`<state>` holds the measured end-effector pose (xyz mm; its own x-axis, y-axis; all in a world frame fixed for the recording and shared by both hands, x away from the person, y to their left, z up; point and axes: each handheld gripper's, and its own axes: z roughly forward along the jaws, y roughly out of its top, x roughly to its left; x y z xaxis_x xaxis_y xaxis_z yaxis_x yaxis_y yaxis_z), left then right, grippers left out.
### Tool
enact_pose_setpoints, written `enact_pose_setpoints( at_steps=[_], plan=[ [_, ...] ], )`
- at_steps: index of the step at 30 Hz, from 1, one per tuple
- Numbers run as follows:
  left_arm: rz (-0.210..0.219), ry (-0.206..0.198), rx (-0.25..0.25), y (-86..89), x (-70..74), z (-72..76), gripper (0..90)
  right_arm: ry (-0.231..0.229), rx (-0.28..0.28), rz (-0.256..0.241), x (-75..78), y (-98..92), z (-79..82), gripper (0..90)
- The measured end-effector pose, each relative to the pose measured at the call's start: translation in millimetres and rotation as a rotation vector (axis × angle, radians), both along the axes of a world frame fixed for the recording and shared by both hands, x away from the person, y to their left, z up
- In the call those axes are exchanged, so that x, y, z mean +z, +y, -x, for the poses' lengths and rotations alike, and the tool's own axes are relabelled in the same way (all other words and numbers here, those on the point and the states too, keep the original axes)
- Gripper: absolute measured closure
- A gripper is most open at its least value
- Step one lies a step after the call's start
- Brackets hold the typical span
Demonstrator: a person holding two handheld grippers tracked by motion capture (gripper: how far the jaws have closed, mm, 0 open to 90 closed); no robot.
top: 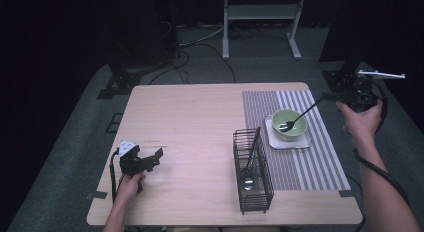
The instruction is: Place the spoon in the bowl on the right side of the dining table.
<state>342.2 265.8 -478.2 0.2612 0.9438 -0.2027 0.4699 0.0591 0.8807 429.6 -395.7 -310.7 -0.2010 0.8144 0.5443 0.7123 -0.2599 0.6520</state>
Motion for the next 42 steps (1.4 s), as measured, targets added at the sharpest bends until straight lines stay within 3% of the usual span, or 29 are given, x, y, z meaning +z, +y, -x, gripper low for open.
enact_pose_setpoints(
  at_steps=[22,42],
  plan=[
    [-0.002,-0.002,0.001,-0.2,0.0,0.1,0.0,0.005,-0.096,-0.012,-13.3,-21.9,-8.1,88.6],
    [-0.004,0.002,0.000,-0.3,0.0,-0.1,0.0,0.021,-0.141,-0.005,-25.5,-27.0,-18.0,88.5]
  ],
)
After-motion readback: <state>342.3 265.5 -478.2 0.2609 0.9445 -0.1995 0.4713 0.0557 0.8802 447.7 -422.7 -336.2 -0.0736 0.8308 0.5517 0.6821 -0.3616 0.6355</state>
